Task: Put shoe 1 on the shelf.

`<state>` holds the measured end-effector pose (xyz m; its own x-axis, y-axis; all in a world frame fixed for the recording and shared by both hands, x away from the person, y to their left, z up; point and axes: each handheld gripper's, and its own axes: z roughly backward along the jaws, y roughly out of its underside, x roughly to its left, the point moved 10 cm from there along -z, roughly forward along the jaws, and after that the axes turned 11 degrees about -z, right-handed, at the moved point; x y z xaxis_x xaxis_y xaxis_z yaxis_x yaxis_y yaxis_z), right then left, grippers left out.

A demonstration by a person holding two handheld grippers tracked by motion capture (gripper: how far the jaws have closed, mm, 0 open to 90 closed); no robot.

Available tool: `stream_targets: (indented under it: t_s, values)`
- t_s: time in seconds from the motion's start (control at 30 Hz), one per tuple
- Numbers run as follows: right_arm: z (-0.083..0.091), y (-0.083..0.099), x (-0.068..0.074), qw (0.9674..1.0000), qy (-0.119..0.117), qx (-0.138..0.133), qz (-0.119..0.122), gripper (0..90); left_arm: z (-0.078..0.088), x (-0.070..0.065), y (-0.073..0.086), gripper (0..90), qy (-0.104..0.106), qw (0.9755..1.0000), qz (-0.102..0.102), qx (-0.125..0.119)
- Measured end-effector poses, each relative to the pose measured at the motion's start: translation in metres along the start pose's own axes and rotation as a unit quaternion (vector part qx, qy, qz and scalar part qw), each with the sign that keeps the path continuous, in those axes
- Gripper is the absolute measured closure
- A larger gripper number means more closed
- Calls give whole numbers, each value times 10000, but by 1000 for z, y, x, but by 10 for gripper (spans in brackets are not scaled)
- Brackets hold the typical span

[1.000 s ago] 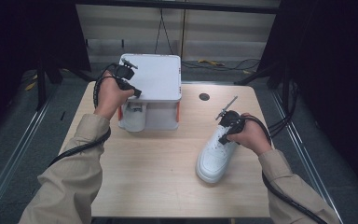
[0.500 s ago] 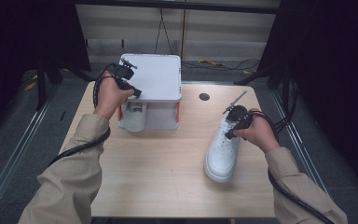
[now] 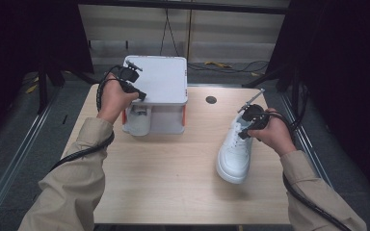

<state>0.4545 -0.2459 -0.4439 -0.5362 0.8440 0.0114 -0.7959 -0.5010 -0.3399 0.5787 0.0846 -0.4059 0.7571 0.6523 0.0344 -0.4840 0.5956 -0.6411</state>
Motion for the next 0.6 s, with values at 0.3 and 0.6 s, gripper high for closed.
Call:
stream_targets:
  t_s: [0.3, 0.6]
  values:
    - [20, -16, -12, 9994, 249, -211, -137, 897, 1, 0, 1, 900, 20, 10000, -11, -93]
    - [19, -15, -5, 9992, 336, -61, -189, 896, 1, 0, 1, 900, 56, 9998, -11, -170]
